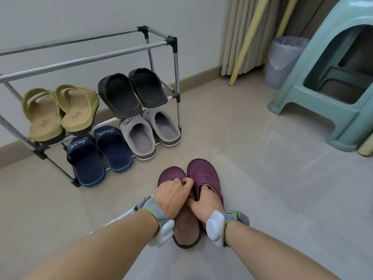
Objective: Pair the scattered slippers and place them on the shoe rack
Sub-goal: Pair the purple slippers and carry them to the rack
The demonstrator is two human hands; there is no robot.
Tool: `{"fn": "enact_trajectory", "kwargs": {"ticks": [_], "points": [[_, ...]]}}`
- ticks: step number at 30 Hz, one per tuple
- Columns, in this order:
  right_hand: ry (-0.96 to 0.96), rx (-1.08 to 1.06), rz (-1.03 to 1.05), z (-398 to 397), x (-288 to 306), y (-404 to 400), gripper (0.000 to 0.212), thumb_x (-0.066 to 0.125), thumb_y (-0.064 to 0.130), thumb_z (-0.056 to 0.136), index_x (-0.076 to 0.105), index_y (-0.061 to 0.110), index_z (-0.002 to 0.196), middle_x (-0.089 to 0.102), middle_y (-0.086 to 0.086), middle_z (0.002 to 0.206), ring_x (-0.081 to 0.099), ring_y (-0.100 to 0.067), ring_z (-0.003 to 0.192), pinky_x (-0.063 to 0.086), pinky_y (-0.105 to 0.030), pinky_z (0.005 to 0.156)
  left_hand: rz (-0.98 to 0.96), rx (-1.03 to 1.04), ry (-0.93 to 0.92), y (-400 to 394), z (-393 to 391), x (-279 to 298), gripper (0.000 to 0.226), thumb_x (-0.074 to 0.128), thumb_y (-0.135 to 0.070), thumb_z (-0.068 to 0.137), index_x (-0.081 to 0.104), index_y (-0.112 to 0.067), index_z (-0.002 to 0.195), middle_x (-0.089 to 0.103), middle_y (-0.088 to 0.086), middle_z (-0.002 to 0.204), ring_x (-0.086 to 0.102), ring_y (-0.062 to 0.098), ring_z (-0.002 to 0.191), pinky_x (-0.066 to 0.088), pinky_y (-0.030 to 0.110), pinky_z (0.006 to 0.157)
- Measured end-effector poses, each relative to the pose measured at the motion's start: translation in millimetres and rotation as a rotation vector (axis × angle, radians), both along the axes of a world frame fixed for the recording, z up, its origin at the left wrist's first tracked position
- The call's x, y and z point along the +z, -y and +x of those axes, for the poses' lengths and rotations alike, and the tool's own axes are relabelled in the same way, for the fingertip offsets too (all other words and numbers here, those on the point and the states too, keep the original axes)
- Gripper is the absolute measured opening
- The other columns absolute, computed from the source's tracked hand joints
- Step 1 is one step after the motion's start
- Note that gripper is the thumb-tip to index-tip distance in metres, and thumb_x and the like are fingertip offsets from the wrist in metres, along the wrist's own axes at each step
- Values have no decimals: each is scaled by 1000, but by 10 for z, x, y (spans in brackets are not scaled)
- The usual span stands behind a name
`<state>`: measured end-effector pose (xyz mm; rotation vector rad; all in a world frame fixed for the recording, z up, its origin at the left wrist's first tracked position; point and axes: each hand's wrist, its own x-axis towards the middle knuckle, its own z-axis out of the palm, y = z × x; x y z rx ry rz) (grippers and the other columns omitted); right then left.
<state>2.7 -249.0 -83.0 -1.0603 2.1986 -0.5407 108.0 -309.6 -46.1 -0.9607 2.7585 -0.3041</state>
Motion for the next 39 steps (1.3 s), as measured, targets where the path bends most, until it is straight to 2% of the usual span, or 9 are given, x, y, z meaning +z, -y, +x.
{"fn": "enact_trajectory", "kwargs": {"ticks": [3,6,10,15,21,24,27,31,39], "points": [[-8,7,8,-24,-17,6,56,61,51,80,52,14,120,63,-8,120,60,-31,110,51,-38,91,-1,143,-129,-15,32,-30,38,53,-13,89,42,-9,126,59,13,104,66,32,82,31,34,56],[-90,54,47,-16,-19,21,55,59,49,84,50,12,123,62,-9,122,61,-31,110,51,-35,90,31,259,-206,-75,61,-98,50,87,-25,45,64,-13,87,57,4,66,57,25,44,20,25,43],[-127,77,88,-31,13,83,42,59,45,87,57,11,110,64,-7,114,62,-29,106,47,-29,83,41,195,-289,-223,168,-63,40,82,-26,48,55,-15,76,52,2,66,52,24,51,24,29,45],[-158,102,138,-22,75,78,32,57,43,87,55,12,95,62,-5,105,62,-28,101,44,-29,74,121,-139,-226,-553,330,-172,35,74,-26,48,58,-17,78,55,0,73,50,17,56,31,24,46],[-194,177,67,-71,95,24,33,52,51,85,46,19,89,64,-7,109,62,-30,100,43,-29,72,245,172,-157,-662,158,-418,50,80,-32,17,66,-18,62,56,-1,65,53,13,53,42,16,42],[-162,190,72,-108,71,44,32,52,50,85,43,20,89,64,-7,110,62,-31,100,46,-31,76,281,249,-125,-640,25,-363,51,80,-28,46,68,-2,89,57,12,87,56,25,79,52,29,66],[-159,180,76,-126,64,113,29,51,47,88,45,19,91,64,-7,113,61,-30,103,42,-29,74,244,297,-45,-513,-35,-494,48,49,-16,88,41,8,129,42,20,121,39,35,114,37,40,99],[-164,129,88,-134,52,202,35,50,43,90,57,13,106,63,-8,119,60,-31,108,46,-32,83,279,280,-56,-405,-50,-678,54,71,-37,59,73,-3,101,63,12,94,64,28,87,55,32,73],[-170,-3,7,90,313,233,30,53,42,88,57,14,97,64,-12,114,60,-34,104,47,-33,81,215,133,-258,-143,221,-343,41,64,-34,53,74,-15,88,66,1,87,66,22,70,56,26,54]]}}
